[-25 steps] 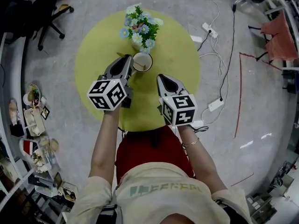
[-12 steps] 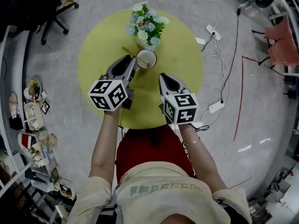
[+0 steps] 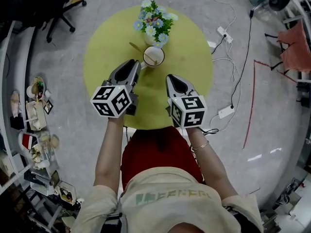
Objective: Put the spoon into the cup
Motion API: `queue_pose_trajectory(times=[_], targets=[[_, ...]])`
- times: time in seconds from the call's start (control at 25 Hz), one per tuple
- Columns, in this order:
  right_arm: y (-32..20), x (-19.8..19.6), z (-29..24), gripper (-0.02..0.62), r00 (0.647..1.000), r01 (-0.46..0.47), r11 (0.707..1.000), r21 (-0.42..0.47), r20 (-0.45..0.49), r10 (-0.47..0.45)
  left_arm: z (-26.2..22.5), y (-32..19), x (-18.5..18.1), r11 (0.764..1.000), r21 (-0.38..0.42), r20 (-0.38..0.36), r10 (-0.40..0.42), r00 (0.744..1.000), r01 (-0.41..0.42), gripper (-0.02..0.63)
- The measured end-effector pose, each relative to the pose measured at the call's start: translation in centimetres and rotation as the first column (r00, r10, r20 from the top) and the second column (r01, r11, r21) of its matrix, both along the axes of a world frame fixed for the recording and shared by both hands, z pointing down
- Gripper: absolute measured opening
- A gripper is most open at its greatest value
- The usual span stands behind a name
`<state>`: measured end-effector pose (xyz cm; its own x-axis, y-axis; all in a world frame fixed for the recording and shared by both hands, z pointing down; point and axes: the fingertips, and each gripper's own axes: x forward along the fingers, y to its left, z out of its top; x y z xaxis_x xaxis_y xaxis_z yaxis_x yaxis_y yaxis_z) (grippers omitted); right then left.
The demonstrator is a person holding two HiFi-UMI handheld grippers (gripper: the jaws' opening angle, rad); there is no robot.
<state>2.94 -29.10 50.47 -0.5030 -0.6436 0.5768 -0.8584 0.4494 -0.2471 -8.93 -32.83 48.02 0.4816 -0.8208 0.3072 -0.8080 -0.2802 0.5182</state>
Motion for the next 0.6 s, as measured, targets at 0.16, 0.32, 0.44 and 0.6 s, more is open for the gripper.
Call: queue_pose_trajectory(times=[0.16,0.32,0.44,0.6], targets=[[0.8,0.3,-0.4,0.037,1.000,0.010,1.000,0.009,0.005,-0.010,-0.1,1.5,-0.3,1.000,-0.004,0.029,-0.029,0.999,0.029,0.072],[1.6,0.9,-0.9,0.037,1.000,0.012,1.000,0.026,0.014,-0.013,-0.1,3.1,-0.2,0.999,-0.007,0.070,-0.051,0.996,0.052,0.055],[2.3,1.5,-1.5,0.037,1.000,0.009,0.999,0.039,0.020,-0.010,-0.5,4.3,0.1,0.999,0.001,0.102,-0.054,0.993,0.054,0.045],[3.5,2.3,-2.1,0.037,0.999,0.006,0.999,0.052,0.035,-0.008,-1.1,6.2,0.9,0.998,0.013,0.138,-0.059,0.989,0.057,0.031]])
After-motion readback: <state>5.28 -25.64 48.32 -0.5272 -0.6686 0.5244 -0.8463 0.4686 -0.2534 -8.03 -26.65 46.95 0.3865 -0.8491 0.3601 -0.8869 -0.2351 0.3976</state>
